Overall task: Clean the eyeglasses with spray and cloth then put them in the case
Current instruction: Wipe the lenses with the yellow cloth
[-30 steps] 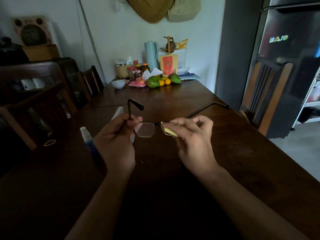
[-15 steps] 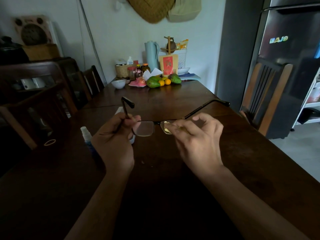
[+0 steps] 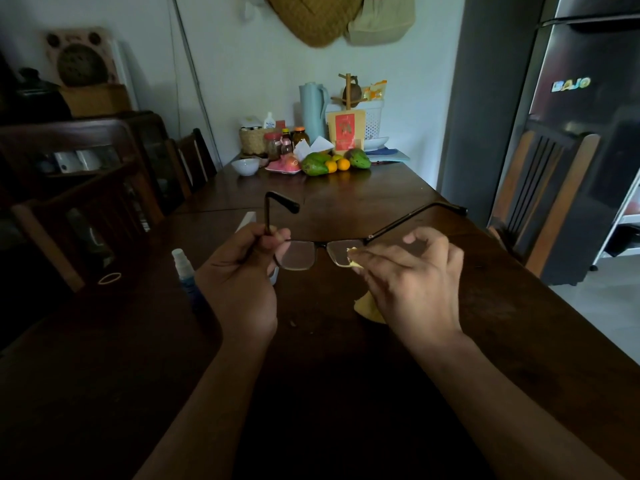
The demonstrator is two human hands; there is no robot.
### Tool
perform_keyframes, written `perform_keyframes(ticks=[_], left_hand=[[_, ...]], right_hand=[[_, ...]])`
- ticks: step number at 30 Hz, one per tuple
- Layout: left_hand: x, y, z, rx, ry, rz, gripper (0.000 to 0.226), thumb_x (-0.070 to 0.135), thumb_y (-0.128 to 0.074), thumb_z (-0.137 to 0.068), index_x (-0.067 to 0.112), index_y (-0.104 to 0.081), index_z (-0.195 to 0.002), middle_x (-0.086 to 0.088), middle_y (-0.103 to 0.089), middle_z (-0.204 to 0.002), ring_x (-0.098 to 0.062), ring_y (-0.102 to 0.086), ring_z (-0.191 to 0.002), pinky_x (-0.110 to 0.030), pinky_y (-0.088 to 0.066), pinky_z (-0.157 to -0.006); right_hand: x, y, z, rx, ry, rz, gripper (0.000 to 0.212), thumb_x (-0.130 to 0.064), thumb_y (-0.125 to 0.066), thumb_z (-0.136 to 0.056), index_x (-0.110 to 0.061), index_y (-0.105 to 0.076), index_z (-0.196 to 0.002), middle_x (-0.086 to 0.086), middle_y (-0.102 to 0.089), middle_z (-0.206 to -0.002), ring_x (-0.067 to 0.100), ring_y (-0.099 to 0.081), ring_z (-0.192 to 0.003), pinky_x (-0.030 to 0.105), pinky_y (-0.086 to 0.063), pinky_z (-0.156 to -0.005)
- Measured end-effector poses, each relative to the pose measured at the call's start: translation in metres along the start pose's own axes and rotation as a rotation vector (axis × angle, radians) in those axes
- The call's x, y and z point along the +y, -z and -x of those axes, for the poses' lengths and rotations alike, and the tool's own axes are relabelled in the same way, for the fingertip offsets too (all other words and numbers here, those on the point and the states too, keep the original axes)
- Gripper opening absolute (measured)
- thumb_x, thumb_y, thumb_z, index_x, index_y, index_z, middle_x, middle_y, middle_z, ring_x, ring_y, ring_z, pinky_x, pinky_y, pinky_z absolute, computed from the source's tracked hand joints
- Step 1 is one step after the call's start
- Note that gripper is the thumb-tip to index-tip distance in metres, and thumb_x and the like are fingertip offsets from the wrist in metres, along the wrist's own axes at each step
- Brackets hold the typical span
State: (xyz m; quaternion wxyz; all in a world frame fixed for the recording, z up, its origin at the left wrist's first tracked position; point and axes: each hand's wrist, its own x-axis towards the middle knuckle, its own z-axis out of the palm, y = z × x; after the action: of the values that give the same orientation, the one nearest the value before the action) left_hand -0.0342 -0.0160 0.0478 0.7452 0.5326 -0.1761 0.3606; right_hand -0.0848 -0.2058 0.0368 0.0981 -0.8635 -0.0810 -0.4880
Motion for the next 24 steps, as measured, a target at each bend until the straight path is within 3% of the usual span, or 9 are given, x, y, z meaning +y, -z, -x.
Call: perform_keyframes(ticks=[3,6,11,14,16,20,24], left_hand=[[0.001,0.000,0.000,-0.004,0.019,0.014,0.009,0.004,-0.073,-0.076,0.006,-0.074,-0.085,0.006,-0.076,-0.083,-0.019,-0.075,-0.090,-0.026,-0.058,-0.076],[0.003,0.000,-0.001,0.000,0.035,0.056,0.009,0.016,-0.075,-0.073,0.018,-0.077,-0.081,0.007,-0.077,-0.083,-0.017,-0.075,-0.089,-0.025,-0.058,-0.074],[0.002,-0.001,0.000,-0.003,0.055,0.082,0.015,-0.003,-0.068,-0.078,0.008,-0.074,-0.086,0.007,-0.076,-0.082,-0.016,-0.075,-0.087,-0.024,-0.058,-0.075],[0.001,-0.001,0.001,0.005,0.038,0.070,0.014,-0.010,-0.064,-0.082,0.000,-0.070,-0.090,0.007,-0.076,-0.082,-0.015,-0.075,-0.087,-0.022,-0.058,-0.074],[0.001,0.000,0.000,0.015,0.046,0.076,0.012,-0.006,-0.066,-0.081,0.001,-0.073,-0.089,0.007,-0.077,-0.082,-0.015,-0.075,-0.087,-0.022,-0.058,-0.073],[0.005,0.003,-0.003,-0.001,0.027,0.041,0.013,0.012,-0.073,-0.073,0.023,-0.077,-0.078,0.008,-0.076,-0.082,-0.010,-0.072,-0.077,-0.022,-0.057,-0.069],[0.006,0.004,-0.004,0.003,0.027,0.064,0.007,0.020,-0.074,-0.071,0.024,-0.076,-0.076,0.006,-0.076,-0.083,-0.011,-0.073,-0.078,-0.023,-0.058,-0.069]], right_hand=[[-0.003,-0.002,0.000,-0.013,0.038,-0.043,0.032,-0.023,-0.076,-0.086,-0.035,-0.073,-0.115,-0.019,-0.069,-0.120,0.022,-0.038,-0.113,0.039,-0.030,-0.085],[-0.002,-0.001,0.001,-0.027,0.052,-0.103,0.036,-0.013,-0.078,-0.081,-0.034,-0.075,-0.109,-0.018,-0.071,-0.113,0.023,-0.039,-0.110,0.037,-0.028,-0.084],[0.006,0.004,0.001,-0.054,0.016,-0.060,0.019,-0.025,-0.076,-0.082,-0.034,-0.077,-0.099,-0.017,-0.071,-0.104,0.024,-0.038,-0.110,0.039,-0.027,-0.082],[0.003,0.002,0.002,-0.035,0.068,-0.121,0.024,-0.020,-0.073,-0.085,-0.033,-0.076,-0.105,-0.017,-0.071,-0.111,0.025,-0.044,-0.112,0.039,-0.030,-0.084],[0.001,0.000,0.001,-0.053,0.133,-0.174,0.031,-0.013,-0.072,-0.087,-0.033,-0.075,-0.111,-0.019,-0.069,-0.117,0.029,-0.053,-0.110,0.039,-0.036,-0.085],[0.009,-0.002,-0.001,-0.116,0.182,-0.215,0.034,-0.013,-0.071,-0.089,-0.035,-0.073,-0.115,-0.023,-0.066,-0.122,0.029,-0.056,-0.109,0.043,-0.038,-0.088],[0.017,-0.003,0.000,-0.131,0.179,-0.210,0.033,-0.016,-0.071,-0.088,-0.035,-0.073,-0.115,-0.023,-0.066,-0.121,0.026,-0.058,-0.107,0.045,-0.039,-0.086]])
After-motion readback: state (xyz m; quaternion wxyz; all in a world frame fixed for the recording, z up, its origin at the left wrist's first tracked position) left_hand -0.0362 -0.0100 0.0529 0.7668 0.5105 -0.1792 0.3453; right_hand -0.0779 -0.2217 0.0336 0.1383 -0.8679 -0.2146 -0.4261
